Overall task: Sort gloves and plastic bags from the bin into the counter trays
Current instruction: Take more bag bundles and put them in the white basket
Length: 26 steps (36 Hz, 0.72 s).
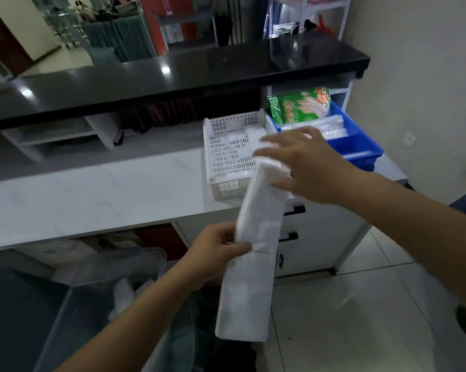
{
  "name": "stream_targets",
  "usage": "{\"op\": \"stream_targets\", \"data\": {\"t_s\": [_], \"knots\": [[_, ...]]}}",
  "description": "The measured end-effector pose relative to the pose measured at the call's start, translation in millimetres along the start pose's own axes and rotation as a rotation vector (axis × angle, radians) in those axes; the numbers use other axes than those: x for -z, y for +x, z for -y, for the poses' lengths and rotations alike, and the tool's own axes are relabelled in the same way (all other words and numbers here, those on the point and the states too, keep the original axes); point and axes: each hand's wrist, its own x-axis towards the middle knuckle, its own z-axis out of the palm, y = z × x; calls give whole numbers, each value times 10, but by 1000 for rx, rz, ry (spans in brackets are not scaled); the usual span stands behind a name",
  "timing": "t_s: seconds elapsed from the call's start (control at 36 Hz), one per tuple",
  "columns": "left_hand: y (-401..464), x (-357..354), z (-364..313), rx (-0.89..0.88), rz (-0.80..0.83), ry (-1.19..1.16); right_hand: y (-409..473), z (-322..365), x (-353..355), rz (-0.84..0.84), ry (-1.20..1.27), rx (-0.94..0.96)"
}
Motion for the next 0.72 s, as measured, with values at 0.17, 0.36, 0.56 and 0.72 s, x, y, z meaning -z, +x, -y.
{"op": "stream_targets", "data": {"t_s": [0.17, 0.36, 0.56, 0.72], "knots": [[627, 538, 28, 60, -10, -400, 206, -149, -562, -165, 1248, -612], [1508, 1169, -152, 30, 17, -498, 908, -213, -1134, 185, 1647, -660], [2265, 1610, -310, 144, 82, -479, 1523, -460, -1385, 126, 1685, -726], [2724, 1656, -288, 204, 141, -476, 1774, -672, -1601, 107, 1715, -907]]}}
